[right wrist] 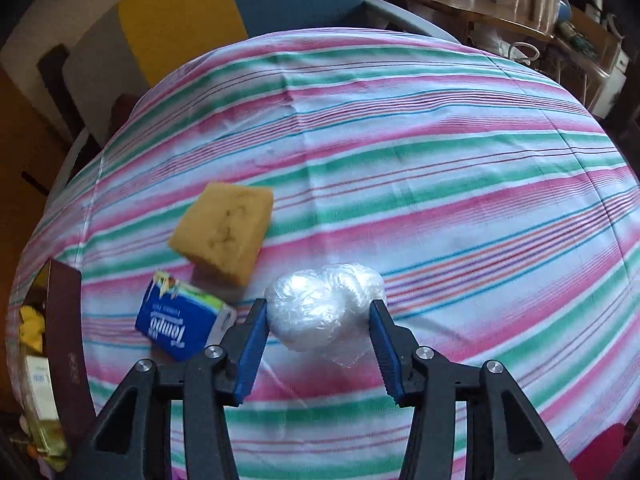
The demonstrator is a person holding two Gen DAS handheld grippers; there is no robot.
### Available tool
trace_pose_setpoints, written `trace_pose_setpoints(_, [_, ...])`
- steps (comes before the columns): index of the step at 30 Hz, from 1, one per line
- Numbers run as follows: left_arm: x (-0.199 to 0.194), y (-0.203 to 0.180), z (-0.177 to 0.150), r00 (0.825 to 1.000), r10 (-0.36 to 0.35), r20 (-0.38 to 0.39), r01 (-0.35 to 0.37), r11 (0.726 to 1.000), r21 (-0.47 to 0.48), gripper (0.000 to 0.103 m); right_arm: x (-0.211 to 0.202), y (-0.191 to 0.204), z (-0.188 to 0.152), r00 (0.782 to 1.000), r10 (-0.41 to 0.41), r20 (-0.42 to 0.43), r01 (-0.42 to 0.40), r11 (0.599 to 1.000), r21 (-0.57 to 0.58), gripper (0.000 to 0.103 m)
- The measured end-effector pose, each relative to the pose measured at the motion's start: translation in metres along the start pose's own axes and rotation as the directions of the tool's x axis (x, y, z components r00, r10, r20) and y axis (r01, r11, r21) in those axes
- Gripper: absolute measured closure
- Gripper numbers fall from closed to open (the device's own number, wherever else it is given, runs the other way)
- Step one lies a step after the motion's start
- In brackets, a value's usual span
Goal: Organize objects
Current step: 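Grasp the white plastic bag with the right tool, then carry the purple snack wrapper into the gold tray and open the left tool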
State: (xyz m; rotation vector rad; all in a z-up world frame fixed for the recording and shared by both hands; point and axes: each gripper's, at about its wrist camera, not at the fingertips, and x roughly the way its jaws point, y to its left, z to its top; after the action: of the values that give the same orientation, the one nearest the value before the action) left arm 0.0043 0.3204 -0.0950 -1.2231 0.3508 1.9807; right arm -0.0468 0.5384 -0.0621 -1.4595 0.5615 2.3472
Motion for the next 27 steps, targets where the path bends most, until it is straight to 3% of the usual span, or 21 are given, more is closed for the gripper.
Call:
trace_pose_setpoints(4, [-0.017, -0.007, -0.005, 1.0, -0.012, 0.027, 0.011, 1.0, 0.009, 0.07, 0.007, 0.005, -0.022, 0.999, -0.022, -0.029, 0.021, 0.999, -0.031, 0.052])
trace_pose_setpoints(17, [-0.088, 0.017, -0.025, 0.991, -0.021, 0.13, 0.03, 0.997, -0.07, 0.07, 0.017, 0.008, -0.026, 0.996, -0.083, -0.035, 0.079, 0.991, -0.108, 0.052])
trace_pose_setpoints(22, [-0.118, 0.058, -0.025, 0.984, -0.012, 0.178, 0.047, 0.98, -0.192, 0.07, 0.018, 0.008, -0.027, 0.993, -0.113, -0.032, 0.107, 0.985, -0.136, 0.052])
trace_pose_setpoints(27, [-0.142, 0.129, -0.01, 0.976, 0.044, 0.212, 0.031, 0.941, -0.336, 0.07, 0.015, 0.005, -0.028, 0.992, -0.119, -0.03, 0.113, 0.983, -0.142, 0.052])
